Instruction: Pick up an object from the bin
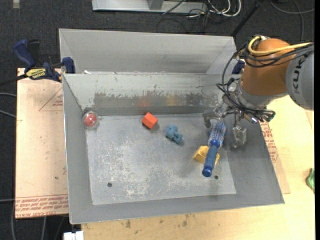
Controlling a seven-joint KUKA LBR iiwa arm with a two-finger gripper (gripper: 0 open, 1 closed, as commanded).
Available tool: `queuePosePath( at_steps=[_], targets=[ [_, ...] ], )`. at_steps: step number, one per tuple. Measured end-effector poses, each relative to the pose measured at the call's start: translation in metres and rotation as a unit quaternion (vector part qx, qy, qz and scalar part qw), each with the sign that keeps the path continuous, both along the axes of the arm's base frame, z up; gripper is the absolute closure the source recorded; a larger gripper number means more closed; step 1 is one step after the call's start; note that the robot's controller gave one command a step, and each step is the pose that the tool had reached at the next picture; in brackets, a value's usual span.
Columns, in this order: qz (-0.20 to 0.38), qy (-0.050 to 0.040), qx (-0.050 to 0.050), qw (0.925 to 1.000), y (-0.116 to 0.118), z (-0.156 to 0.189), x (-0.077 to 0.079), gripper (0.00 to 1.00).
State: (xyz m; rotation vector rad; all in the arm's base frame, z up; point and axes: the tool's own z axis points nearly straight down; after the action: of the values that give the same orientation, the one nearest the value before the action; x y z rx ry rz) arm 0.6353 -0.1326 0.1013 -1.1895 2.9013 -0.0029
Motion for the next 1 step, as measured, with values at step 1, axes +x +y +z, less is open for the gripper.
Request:
queuePosePath(
  at_steps=[1],
  targets=[
    [0.101,0.0007,0.0,0.9948,0.0154,-0.001,0.0112,0.0]
  ],
)
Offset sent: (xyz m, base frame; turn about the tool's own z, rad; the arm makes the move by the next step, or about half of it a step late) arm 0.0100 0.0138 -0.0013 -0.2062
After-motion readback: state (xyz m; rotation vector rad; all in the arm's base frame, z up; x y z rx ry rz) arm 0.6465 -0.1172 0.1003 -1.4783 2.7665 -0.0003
